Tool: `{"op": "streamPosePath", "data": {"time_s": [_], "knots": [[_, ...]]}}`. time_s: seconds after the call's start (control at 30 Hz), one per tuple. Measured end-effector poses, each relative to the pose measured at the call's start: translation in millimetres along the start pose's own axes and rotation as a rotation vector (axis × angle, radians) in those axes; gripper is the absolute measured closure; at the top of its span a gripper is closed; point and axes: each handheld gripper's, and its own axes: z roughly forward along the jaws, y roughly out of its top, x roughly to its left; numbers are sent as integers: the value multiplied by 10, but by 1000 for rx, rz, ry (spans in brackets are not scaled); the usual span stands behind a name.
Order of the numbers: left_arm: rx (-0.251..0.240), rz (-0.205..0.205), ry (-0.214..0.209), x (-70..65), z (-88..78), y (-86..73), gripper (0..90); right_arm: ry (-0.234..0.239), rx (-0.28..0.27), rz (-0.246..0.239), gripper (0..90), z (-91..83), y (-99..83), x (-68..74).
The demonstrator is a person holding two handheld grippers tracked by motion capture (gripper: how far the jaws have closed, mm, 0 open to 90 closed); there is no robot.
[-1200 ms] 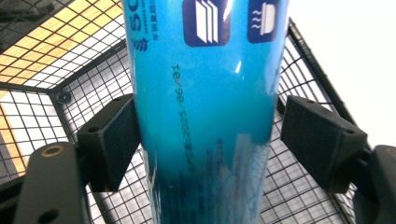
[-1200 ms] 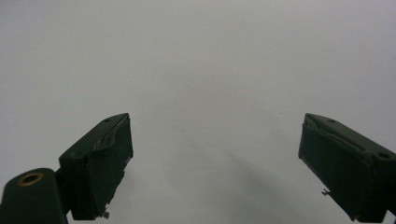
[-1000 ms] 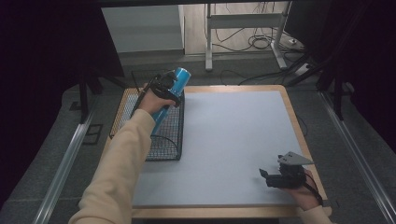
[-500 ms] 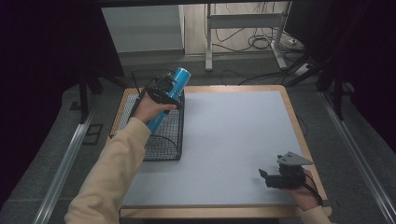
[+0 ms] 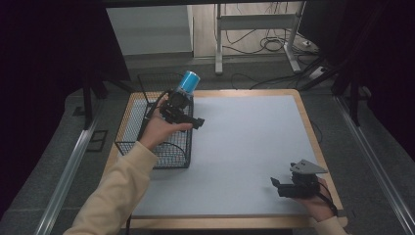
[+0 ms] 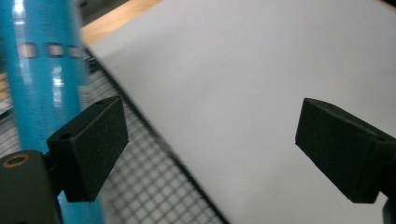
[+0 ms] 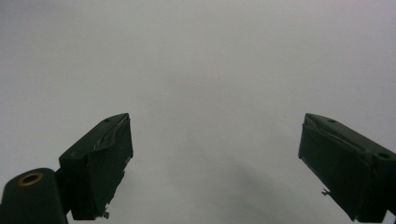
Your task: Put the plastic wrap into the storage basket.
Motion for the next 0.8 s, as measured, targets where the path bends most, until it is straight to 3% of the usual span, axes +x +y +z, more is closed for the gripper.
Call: {"op": "streamPosePath", "data": {"time_s": [0.03,0.17,0.3,0.37,0.43,0.47,0.53,0.57,0.73,0.8], "knots": [[0,0,0,0,0,0,96,0,0,0,103,0,0,0],[-2,36,-50,-272,-15,-112,97,0,-1,-4,103,-2,2,9],[-2,63,-55,-420,8,-227,104,0,-1,-3,103,-8,1,9],[-13,82,-90,-567,35,-352,105,1,1,-3,103,-4,-1,5],[-20,87,-101,-614,40,-393,114,4,2,-1,103,-6,0,6],[-28,102,-130,-705,55,-480,115,7,-4,0,103,-9,3,9],[-24,107,-147,-751,72,-525,120,10,-9,1,103,-18,12,19],[-11,131,-176,-832,112,-616,120,9,-8,0,103,-19,13,21],[-4,148,-200,-954,211,-804,125,4,-4,-3,103,-12,5,15],[-19,149,-181,-983,250,-895,141,5,-6,-3,103,-17,8,18]]}}
